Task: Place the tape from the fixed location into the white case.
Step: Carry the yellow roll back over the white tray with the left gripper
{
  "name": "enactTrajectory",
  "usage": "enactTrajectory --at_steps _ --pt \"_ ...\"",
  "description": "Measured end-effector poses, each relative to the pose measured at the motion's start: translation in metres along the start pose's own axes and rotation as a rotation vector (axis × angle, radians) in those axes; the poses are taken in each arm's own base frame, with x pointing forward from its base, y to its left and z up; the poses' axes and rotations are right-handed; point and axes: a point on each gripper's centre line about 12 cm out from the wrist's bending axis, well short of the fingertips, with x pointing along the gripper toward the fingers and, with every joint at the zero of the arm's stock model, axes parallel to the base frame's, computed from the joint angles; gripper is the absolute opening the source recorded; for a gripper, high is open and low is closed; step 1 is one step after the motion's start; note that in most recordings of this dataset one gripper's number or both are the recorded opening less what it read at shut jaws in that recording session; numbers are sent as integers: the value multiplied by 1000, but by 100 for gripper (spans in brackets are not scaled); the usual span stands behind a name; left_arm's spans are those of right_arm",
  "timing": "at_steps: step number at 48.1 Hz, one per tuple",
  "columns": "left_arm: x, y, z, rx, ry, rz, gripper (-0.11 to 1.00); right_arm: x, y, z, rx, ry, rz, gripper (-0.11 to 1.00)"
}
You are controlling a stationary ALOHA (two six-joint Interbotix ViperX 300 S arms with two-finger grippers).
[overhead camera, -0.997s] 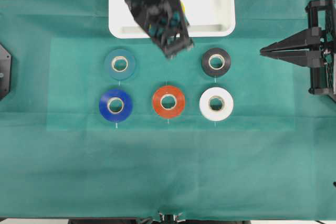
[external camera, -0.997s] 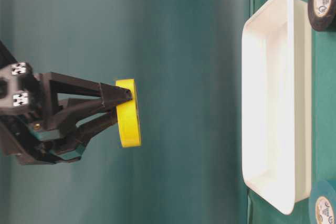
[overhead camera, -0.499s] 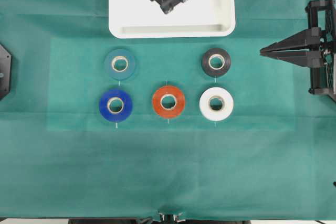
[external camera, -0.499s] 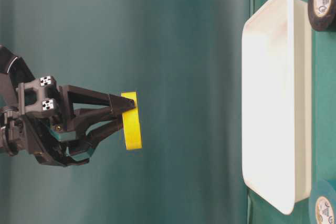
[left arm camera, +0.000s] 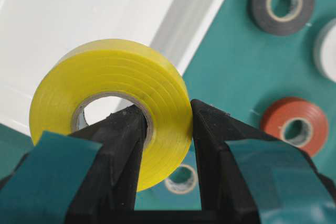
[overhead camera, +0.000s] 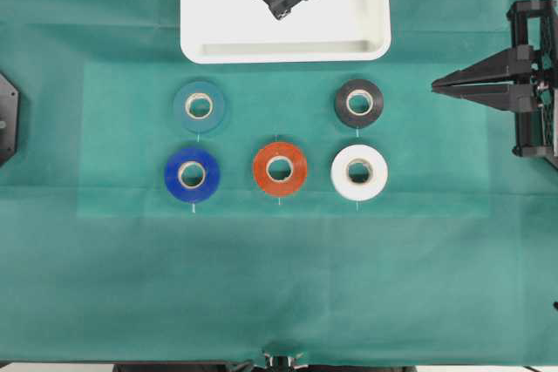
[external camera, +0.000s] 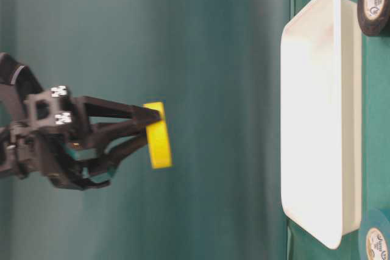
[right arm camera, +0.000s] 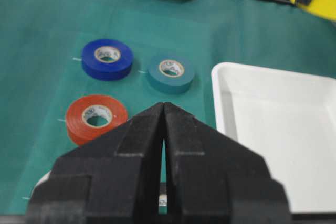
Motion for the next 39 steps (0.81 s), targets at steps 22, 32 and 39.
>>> enactTrajectory --at_steps 22,32,39 --pt "85 29 -11 15 42 30 23 0 0 -1 0 6 0 0" --pt "105 50 -4 0 -11 34 23 1 0 -2 -2 14 0 0" --pt "129 55 -10 2 22 44 23 1 0 -3 0 20 0 0"
